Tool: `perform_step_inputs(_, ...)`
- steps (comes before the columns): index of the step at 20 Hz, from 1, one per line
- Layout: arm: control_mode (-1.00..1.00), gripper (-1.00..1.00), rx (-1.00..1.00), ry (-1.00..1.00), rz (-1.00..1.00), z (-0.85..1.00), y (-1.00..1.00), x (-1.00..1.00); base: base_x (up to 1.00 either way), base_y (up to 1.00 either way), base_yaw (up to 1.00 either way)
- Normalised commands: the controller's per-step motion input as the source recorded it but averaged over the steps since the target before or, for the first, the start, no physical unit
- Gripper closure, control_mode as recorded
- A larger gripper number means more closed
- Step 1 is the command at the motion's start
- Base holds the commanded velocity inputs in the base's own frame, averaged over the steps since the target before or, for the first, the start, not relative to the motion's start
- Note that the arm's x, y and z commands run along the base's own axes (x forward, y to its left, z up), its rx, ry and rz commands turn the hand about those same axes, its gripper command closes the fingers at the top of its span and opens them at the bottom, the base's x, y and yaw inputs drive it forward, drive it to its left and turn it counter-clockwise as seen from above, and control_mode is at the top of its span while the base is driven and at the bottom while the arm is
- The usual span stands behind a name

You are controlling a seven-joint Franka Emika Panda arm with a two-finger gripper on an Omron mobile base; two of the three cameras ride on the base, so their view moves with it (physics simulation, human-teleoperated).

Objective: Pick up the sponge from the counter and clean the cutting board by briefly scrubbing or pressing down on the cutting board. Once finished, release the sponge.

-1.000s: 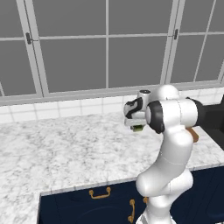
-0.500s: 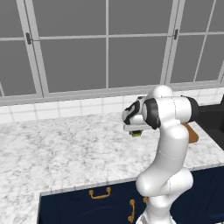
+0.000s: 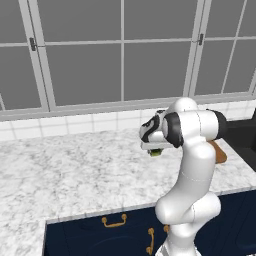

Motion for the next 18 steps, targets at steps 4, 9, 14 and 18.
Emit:
perform_step_inputs(4,-1.00,-1.00,0.00,-0.06,0.00,0.10,0.00,0.00,0.00,0.00,0.00)
perform_step_inputs(9,-1.00,-1.00,0.00,-0.12,0.00,0.28,0.00,-0.12,0.00,0.00,0.00)
perform_step_inputs(14,-1.00,-1.00,-0.03,-0.06,0.01,-0.43,0.03,0.03,0.00,0.00,0.00)
perform_step_inputs(18,-1.00,-1.00,-0.01,0.00,0.01,-0.62,0.01,0.27,0.00,0.00,0.00)
